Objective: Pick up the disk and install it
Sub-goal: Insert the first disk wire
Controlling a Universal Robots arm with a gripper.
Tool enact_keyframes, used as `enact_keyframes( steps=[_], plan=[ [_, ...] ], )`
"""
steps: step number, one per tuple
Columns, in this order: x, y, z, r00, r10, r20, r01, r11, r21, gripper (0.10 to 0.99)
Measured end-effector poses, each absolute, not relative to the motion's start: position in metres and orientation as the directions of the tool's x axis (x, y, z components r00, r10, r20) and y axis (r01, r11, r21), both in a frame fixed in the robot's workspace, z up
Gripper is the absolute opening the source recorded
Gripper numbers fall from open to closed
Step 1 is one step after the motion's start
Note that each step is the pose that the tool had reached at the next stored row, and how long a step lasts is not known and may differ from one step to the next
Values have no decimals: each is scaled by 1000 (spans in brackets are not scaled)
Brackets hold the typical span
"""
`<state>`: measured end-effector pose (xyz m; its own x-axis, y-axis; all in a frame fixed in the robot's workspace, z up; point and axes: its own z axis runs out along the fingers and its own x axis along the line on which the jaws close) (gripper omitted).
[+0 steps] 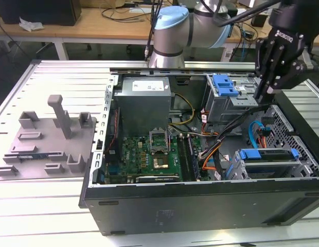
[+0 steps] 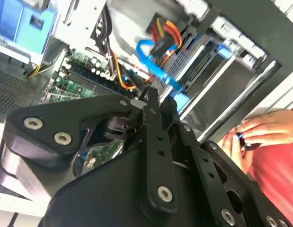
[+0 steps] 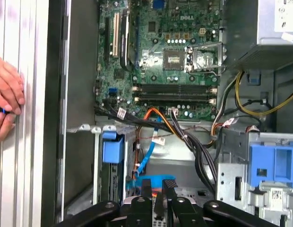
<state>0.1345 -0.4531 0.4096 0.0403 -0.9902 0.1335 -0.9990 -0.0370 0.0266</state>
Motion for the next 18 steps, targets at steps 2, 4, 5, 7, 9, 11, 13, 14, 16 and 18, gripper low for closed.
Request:
enact_keyframes(
  steps=[2,4,5,7,9,11,13,14,16,18],
  plan=[
    [151,-453,409,46,-991,128,-999,-42,31,235],
    [155,-450,408,48,-991,128,-999,-44,31,235],
    [155,-447,408,47,-990,133,-999,-44,24,235],
    [155,-443,408,43,-987,154,-999,-44,-3,251],
    [155,-441,408,38,-983,179,-999,-44,-32,314],
    [155,-438,408,30,-978,206,-997,-46,-69,314],
    [154,-436,408,22,-974,224,-994,-47,-104,314],
    [153,-435,407,18,-973,228,-992,-45,-114,314],
    [152,-434,406,13,-973,231,-991,-43,-124,314],
    [150,-433,403,0,-973,231,-991,-31,-130,314]
  ],
)
